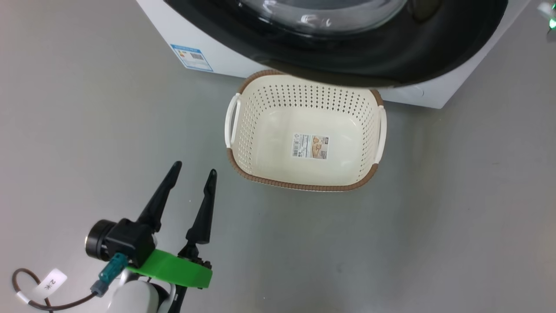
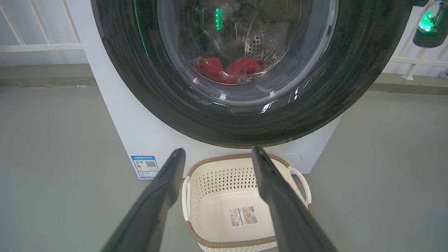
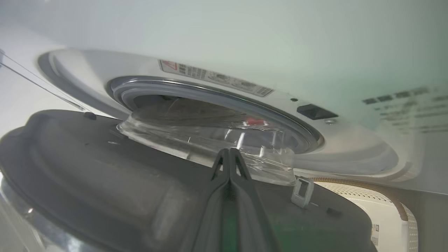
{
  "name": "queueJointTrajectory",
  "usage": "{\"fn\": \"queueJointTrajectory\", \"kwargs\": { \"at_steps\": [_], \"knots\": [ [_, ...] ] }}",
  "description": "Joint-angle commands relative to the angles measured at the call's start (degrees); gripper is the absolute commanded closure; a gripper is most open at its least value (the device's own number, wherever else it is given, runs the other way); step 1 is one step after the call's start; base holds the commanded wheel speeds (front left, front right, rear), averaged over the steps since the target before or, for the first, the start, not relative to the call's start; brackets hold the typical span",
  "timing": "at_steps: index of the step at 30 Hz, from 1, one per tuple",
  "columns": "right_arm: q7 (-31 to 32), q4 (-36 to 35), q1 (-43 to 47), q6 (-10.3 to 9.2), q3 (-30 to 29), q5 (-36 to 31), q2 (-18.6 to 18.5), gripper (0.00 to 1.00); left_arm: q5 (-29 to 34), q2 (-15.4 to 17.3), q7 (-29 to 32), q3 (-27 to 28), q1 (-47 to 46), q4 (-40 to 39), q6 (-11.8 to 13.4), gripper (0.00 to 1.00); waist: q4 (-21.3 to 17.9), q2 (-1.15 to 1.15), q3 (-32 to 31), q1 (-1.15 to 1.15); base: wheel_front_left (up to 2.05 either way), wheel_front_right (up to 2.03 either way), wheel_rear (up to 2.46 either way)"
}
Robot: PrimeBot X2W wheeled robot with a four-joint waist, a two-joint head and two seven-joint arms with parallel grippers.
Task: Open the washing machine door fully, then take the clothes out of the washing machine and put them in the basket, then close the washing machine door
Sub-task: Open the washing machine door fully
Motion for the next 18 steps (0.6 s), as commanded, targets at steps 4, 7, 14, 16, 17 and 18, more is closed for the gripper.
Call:
{"fn": "queueJointTrajectory", "kwargs": {
  "at_steps": [4, 7, 14, 16, 17, 18],
  "knots": [
    [3.1, -4.2, 4.9, 0.10, 2.3, 0.0, 3.2, 1.00, -0.3, 1.0, -0.5, 2.2, 0.1, -0.7, -0.2, 0.00, 0.0, 0.00, -2.0, 0.00, 0.00, 0.00, 0.00],
    [4.0, -6.3, 7.5, 0.10, 3.0, -0.1, 3.3, 1.00, 0.0, 0.9, -0.5, 2.6, 0.6, -0.7, -0.2, 0.00, 0.0, 0.00, -3.2, 0.00, 0.00, 0.00, 0.00],
    [5.7, -11.4, 14.2, 0.10, 4.6, 0.1, 4.2, 1.00, 0.6, 0.7, -0.5, 4.2, 2.4, -0.3, -0.2, 0.00, -0.2, 0.00, -6.2, 0.00, 0.00, 0.00, 0.00],
    [6.2, -13.0, 16.2, 0.10, 4.9, 0.4, 4.4, 1.00, 0.8, 0.7, -0.5, 4.5, 2.9, -0.2, -0.2, 0.00, -0.2, 0.00, -7.0, 0.00, 0.00, 0.00, 0.00],
    [6.3, -13.9, 17.1, 0.10, 5.2, 0.3, 4.4, 1.00, 0.9, 0.7, -0.5, 4.7, 3.2, -0.2, -0.2, 0.00, -0.1, 0.00, -7.4, 0.00, 0.00, 0.00, 0.00],
    [6.5, -14.9, 18.1, 0.10, 5.4, 0.2, 4.5, 1.00, 1.0, 0.7, -0.5, 4.8, 3.4, -0.2, -0.2, 0.00, -0.1, 0.00, -7.8, 0.00, 0.00, 0.00, 0.00]
  ]
}}
